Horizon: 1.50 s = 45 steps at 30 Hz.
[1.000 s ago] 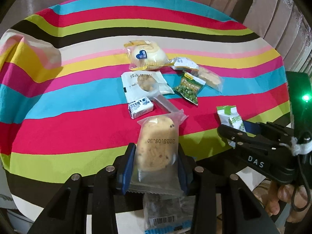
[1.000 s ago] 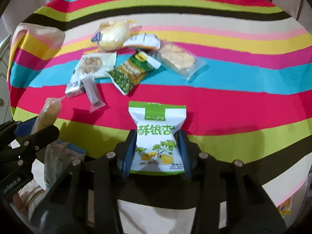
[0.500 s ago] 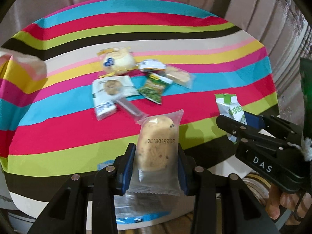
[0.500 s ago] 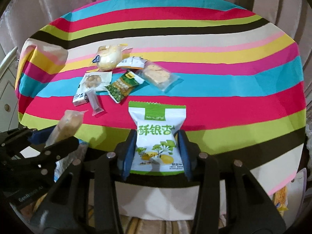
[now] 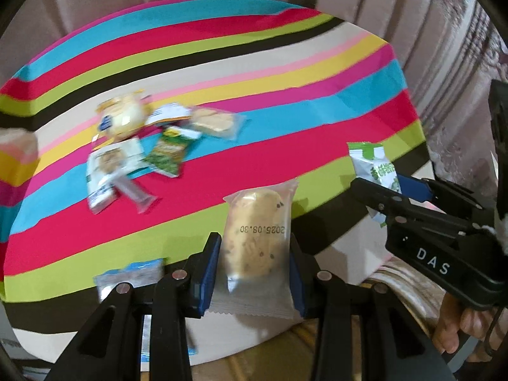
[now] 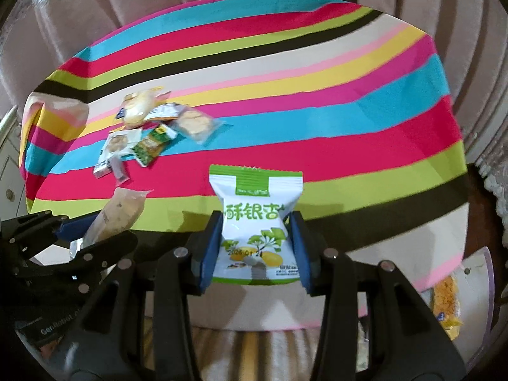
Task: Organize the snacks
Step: 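Carry both packs to the white bin and open both tools to drop them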
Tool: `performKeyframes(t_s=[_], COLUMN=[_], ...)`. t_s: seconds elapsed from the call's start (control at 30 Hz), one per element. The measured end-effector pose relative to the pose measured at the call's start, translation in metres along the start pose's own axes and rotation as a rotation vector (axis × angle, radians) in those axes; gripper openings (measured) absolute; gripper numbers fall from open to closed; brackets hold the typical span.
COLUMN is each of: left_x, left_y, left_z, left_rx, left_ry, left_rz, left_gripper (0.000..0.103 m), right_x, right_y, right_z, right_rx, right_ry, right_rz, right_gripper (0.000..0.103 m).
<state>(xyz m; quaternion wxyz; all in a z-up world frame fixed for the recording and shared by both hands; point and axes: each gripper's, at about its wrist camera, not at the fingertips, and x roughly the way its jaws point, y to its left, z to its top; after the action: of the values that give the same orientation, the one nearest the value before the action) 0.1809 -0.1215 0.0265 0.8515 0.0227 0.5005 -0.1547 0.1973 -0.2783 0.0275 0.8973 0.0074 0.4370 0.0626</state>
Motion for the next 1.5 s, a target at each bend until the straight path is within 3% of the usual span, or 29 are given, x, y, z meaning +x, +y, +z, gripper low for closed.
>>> performKeyframes(t_s=[0.77,1.13,1.37,1.5], left_x=[0.027,0.025,0.023,0.021], left_y=[-0.168,-0.232,-0.252,-0.251], left_z=[0.007,0.000,-0.005,-0.005], left_rx=[0.359,0.490,0.537,0.543], left_ry=[0.070,0.088,0.107,0.104], left_rz=[-0.100,-0.146,-0.202,-0.195], left_gripper=[0.040,0.040,0.042,0.053], right_x=[-0.028,-0.041,-0.049,-0.049], right_y=[-0.187,-0.242,-0.259,-0.258], right_z=[-0.063,-0.101,-0.107,-0.105], right_rx=[0.276,0.383,0.413,0.426], right_ry=[0.036,0.076,0.081,0.084], right_rz=[-0.208,-0.279,-0.301,-0.300], right_gripper=[0.046,0.046,0.047,0.062])
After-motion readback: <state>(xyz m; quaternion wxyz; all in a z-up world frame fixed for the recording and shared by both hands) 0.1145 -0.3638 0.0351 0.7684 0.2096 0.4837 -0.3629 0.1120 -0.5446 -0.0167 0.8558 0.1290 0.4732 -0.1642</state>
